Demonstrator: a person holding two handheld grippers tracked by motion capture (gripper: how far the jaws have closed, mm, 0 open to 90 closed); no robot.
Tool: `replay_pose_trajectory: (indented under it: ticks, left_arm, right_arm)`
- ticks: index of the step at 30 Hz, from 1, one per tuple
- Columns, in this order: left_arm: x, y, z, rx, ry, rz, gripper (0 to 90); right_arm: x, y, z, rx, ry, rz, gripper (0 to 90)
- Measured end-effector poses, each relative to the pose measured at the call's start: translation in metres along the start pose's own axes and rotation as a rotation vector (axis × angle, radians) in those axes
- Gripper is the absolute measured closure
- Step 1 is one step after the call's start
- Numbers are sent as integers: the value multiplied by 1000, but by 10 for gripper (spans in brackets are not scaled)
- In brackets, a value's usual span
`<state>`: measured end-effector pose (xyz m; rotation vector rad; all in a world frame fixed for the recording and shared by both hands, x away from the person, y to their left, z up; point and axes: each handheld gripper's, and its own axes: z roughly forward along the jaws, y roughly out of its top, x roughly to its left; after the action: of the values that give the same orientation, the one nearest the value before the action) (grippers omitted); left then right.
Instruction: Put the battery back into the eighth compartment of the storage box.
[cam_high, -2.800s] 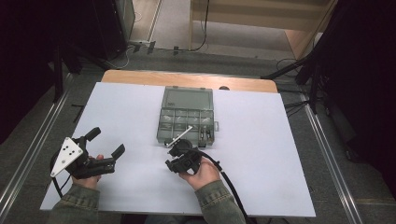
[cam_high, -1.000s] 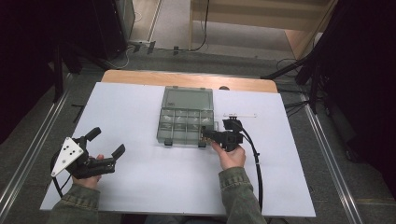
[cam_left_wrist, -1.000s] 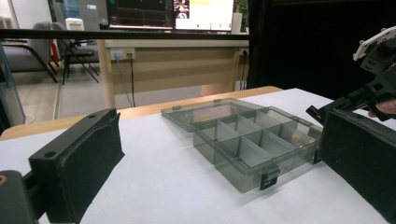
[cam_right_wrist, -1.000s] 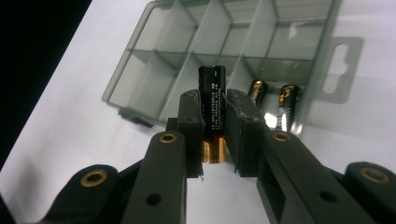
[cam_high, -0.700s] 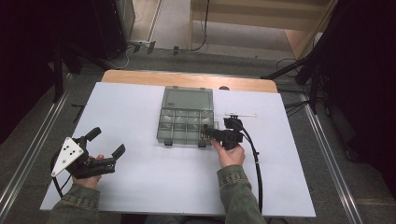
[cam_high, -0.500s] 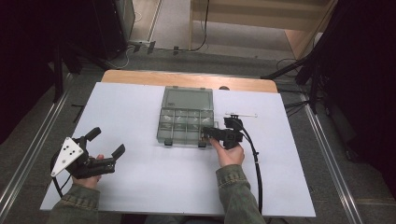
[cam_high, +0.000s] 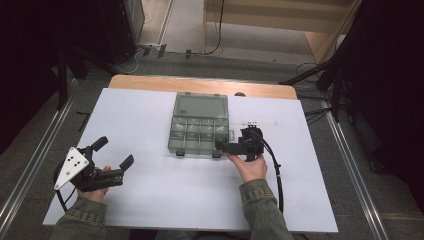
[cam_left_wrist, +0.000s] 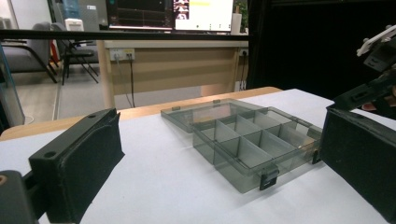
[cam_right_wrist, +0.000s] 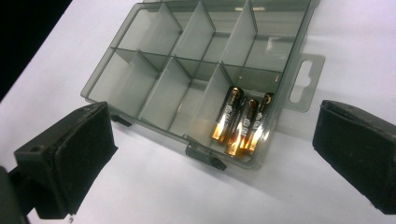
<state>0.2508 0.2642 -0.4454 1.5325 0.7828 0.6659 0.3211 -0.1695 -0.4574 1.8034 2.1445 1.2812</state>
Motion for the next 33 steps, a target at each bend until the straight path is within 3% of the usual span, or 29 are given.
replay_pose_trajectory:
  ticks: [7, 13, 21, 24, 26, 29, 33]
  left_arm:
    - [-1, 0, 0, -1, -3, 1, 0]
    - [0, 0, -1, -1, -2, 3, 0]
    - [-1, 0, 0, 4, -2, 4, 0]
    - [-2, 0, 0, 4, -2, 5, 0]
    - [-1, 0, 0, 3, -2, 5, 0]
    - [-1, 0, 0, 4, -9, -1, 0]
    - [-1, 0, 0, 13, -17, 2, 0]
  right_arm:
    - [3, -4, -19, -44, 39, -112, 0]
    - [5, -13, -34, -42, 86, -208, 0]
    - [-1, -34, -56, -106, 60, -297, 0]
    - [-8, -39, -63, -137, 57, -283, 0]
    - [-14, -41, -67, -127, 54, -264, 0]
    - [-21, -48, -73, -168, 54, -252, 0]
    - [-28, -58, -81, -220, 30, -288, 0]
